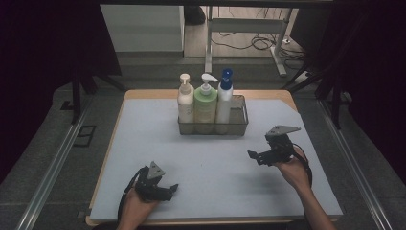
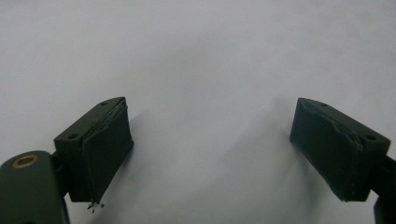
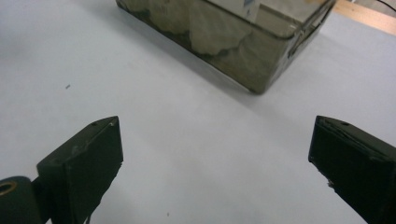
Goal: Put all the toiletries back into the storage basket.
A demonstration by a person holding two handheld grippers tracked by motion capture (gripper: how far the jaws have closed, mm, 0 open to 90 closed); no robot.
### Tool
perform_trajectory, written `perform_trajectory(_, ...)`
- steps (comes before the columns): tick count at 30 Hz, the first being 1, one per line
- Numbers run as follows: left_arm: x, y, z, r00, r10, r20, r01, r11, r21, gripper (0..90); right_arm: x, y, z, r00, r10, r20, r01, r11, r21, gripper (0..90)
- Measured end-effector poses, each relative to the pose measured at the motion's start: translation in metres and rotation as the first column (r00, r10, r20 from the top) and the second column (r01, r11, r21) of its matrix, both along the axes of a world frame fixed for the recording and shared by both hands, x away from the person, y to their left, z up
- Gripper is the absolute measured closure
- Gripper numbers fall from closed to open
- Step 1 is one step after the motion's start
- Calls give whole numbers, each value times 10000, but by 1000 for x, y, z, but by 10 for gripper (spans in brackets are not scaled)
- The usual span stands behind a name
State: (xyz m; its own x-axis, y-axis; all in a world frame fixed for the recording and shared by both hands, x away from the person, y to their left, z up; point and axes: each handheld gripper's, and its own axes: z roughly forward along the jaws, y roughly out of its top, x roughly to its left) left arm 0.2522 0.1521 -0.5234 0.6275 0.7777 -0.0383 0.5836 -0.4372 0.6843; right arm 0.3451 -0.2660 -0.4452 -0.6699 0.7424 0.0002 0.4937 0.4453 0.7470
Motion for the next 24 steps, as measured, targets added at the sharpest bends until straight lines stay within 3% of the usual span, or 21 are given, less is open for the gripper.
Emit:
perform_trajectory(11,0,0,0,10000,7,7,-7,10000,-1,122,-25,-14,-30,9992,-217,-334,215,9997,-80,33)
perform_trajectory(24,0,0,0,10000,16,13,-16,10000,0,123,-43,-18,-65,9968,-259,-753,227,9988,-430,33)
